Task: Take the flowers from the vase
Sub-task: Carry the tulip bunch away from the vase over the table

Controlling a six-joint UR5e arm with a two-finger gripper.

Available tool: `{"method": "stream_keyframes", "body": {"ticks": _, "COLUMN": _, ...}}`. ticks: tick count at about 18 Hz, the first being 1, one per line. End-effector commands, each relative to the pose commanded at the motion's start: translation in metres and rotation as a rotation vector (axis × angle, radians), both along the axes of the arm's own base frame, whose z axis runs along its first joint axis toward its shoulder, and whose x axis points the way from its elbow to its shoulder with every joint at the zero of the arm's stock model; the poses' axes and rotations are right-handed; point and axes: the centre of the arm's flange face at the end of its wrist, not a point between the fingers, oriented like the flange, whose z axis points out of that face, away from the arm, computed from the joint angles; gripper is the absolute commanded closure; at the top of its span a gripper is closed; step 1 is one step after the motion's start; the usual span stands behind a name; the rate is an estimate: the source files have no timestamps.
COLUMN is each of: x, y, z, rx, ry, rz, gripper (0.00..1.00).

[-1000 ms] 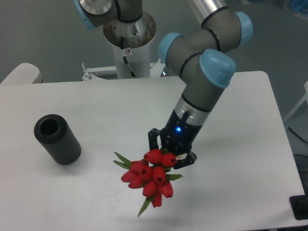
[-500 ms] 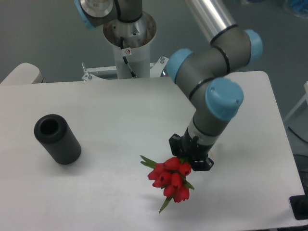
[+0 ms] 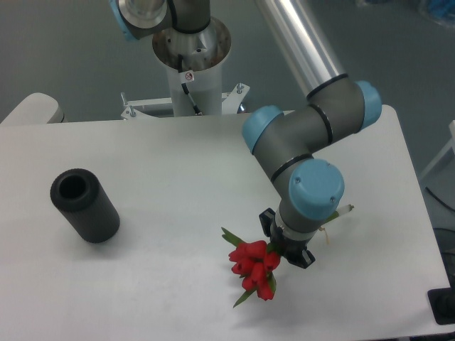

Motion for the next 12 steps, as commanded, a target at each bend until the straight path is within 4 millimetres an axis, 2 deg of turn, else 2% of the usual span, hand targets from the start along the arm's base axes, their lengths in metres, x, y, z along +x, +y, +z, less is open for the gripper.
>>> {"method": "stream_keyframes", "body": {"ticks": 12, "x": 0.0022, "y": -0.0017, "z": -0.004, "rx": -0.019, "ry": 0.009, "rz": -0.016, "gripper": 0.88}}
